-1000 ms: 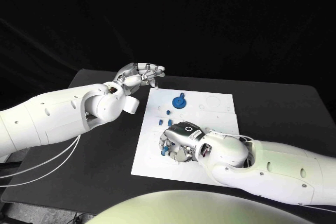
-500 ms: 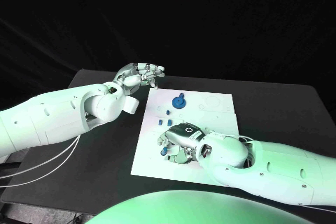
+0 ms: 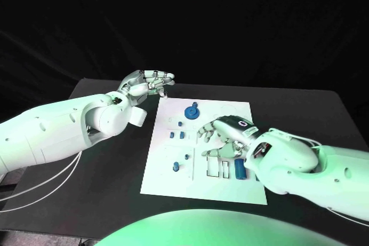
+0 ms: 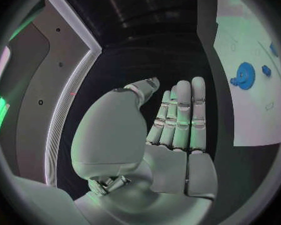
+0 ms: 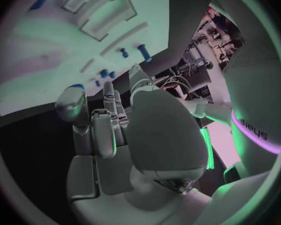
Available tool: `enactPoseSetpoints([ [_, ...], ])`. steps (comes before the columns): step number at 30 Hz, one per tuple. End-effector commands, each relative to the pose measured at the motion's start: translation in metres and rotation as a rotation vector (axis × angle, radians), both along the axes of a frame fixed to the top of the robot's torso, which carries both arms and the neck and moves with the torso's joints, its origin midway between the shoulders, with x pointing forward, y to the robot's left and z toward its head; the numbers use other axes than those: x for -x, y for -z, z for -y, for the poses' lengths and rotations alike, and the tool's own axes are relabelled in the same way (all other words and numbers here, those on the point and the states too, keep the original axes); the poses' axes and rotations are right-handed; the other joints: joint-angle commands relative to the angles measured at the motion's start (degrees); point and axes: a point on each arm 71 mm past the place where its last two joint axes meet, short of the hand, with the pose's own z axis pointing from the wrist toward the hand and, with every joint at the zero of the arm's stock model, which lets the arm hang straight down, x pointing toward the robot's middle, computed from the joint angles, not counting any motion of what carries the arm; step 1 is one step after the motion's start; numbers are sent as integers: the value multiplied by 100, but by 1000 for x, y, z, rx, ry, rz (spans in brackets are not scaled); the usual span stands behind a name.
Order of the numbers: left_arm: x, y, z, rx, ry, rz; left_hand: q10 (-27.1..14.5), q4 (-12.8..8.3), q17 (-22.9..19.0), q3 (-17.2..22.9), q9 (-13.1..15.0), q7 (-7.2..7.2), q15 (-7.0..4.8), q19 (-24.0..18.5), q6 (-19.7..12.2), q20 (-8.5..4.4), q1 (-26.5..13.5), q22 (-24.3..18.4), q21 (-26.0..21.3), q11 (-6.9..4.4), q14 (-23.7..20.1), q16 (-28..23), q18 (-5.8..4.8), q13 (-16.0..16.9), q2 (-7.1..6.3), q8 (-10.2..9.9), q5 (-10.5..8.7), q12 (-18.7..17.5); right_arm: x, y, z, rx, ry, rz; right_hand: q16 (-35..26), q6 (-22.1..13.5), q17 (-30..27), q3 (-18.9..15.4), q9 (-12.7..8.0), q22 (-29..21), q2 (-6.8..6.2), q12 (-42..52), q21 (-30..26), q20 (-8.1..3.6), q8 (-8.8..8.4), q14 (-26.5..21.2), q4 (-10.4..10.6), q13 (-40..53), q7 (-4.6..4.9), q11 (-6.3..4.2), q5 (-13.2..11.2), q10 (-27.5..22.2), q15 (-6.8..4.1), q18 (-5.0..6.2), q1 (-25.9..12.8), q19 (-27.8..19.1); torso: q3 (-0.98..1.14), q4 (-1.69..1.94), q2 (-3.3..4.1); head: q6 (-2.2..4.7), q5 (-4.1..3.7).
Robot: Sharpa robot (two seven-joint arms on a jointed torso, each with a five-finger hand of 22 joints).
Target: Assemble the parts on the task board
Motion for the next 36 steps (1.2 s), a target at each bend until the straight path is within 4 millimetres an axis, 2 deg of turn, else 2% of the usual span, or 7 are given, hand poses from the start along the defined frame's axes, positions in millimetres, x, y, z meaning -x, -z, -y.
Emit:
enactPoseSetpoints([
  [1,0,0,1,11,12,0,-33,-16,-9,-29,5,15,5,34,-22,-5,45,-6,-32,-3,-41,-29,33,6,-10,-5,-2,33,-11,-1,35,-153,190,-173,39,136,72,21,6,85,34,213,111,-19,77,237,13,104,16,-39,-1,386,-48,-32,-7,74,-31,-29,-28,1,-187],
  [5,1,0,0,10,10,-1,-37,-12,-12,-39,8,14,5,38,-23,-4,50,-12,-42,-4,-44,-30,33,6,-10,-5,-2,41,-15,2,80,-149,332,-264,125,166,269,-333,92,293,30,1457,353,-208,357,283,-20,1149,-177,-302,0,1034,-242,-77,-489,191,-38,-53,-39,1,-346],
  [7,1,0,0,9,10,-1,-37,-12,-12,-39,8,14,5,38,-23,-4,50,-12,-42,-4,-44,-30,33,6,-10,-5,-2,41,-13,4,95,-133,374,-292,226,57,538,-811,288,449,123,4663,524,-245,776,338,10,4863,-242,-323,-20,1410,-279,-121,-841,274,-37,-66,-46,1,-410],
  [8,1,0,0,9,11,-2,-37,-12,-12,-39,8,14,5,38,-23,-4,50,-12,-42,-4,-44,-30,33,6,-10,-5,-2,41,-10,6,103,-118,394,-305,257,-57,605,-980,390,487,248,5230,551,-284,953,351,-86,5545,-269,-323,16,1367,-254,-101,-844,295,-38,-71,-49,1,-435],
  [11,1,1,0,9,11,-2,-37,-12,-12,-39,8,14,5,38,-23,-4,50,-12,-42,-4,-44,-30,33,6,-10,-5,-2,41,-1,13,117,-69,427,-332,421,-107,1102,-1289,627,675,252,6737,789,-250,1360,441,38,7477,-279,-345,15,1936,-294,-170,-1109,411,-38,-101,-60,1,-480],
  [18,1,2,1,9,13,-5,-37,-12,-12,-39,8,14,5,38,-23,-4,50,-12,-42,-4,-44,-30,33,6,-10,-5,-2,41,20,36,123,35,453,-386,512,-190,1402,-1337,802,826,173,7210,971,-258,1623,494,55,8131,-307,-352,42,2201,-304,-206,-1509,501,-24,-155,-77,1,-473],
  [36,2,4,-1,8,15,-10,-37,-12,-12,-39,8,14,5,38,-23,-4,50,-12,-42,-4,-44,-30,33,6,-10,-5,-2,41,32,65,102,79,445,-455,553,-124,1546,-1320,858,931,130,7315,1101,-265,1720,520,59,8279,-336,-372,62,2276,-316,-232,-1844,562,-33,-136,-71,1,-452],
])
